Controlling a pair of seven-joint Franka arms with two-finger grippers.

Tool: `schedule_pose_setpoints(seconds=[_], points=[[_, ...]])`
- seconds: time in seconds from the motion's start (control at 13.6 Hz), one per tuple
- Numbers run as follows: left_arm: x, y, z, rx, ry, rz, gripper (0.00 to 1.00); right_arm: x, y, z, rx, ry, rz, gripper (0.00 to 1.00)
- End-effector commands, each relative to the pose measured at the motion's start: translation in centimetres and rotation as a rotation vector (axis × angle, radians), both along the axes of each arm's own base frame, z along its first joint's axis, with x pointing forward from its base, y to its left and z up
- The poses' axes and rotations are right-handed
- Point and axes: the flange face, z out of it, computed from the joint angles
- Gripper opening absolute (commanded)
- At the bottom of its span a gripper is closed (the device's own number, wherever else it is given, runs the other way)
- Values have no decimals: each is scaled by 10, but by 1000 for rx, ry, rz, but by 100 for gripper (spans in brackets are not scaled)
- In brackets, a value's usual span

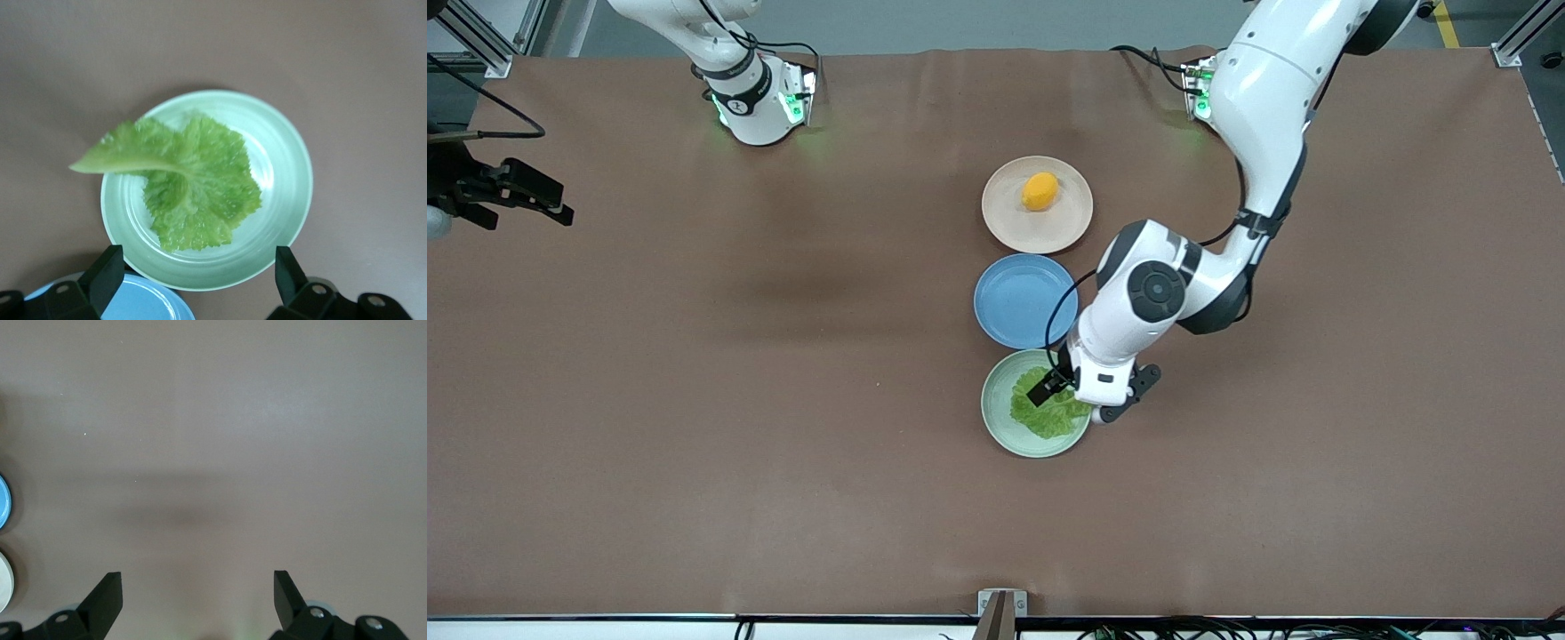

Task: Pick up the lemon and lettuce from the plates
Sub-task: 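Reach the left gripper down to the lettuce leaf and grasp it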

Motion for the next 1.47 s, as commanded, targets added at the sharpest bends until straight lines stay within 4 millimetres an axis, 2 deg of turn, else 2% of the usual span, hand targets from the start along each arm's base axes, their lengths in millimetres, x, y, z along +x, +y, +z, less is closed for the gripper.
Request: schedule_pose_setpoints(seconds=[0.0,0.59,0.73,0.88,1.1,1.18,1.4], points=[[-1,-10,-18,45,-15,-15,100,-11,6,2,8,-7,-12,100],[-6,-18,-60,92,-67,-77,100,-10,4,3,-10,-6,-10,100],[-12,-23,-76,104,-54,-93,100,-10,4,7,-10,-5,-8,100],[-13,-24,-77,104,-57,-96,99,-9,3,14,-12,-20,-9,100],[-13,-25,-75,101,-60,-97,82,-4,-5,14,-14,-25,-19,100],[-13,-25,-75,101,-60,-97,74,-3,-4,16,-15,-28,-18,100],[-13,-25,-75,101,-61,-99,59,1,-5,11,-17,-27,-23,100]])
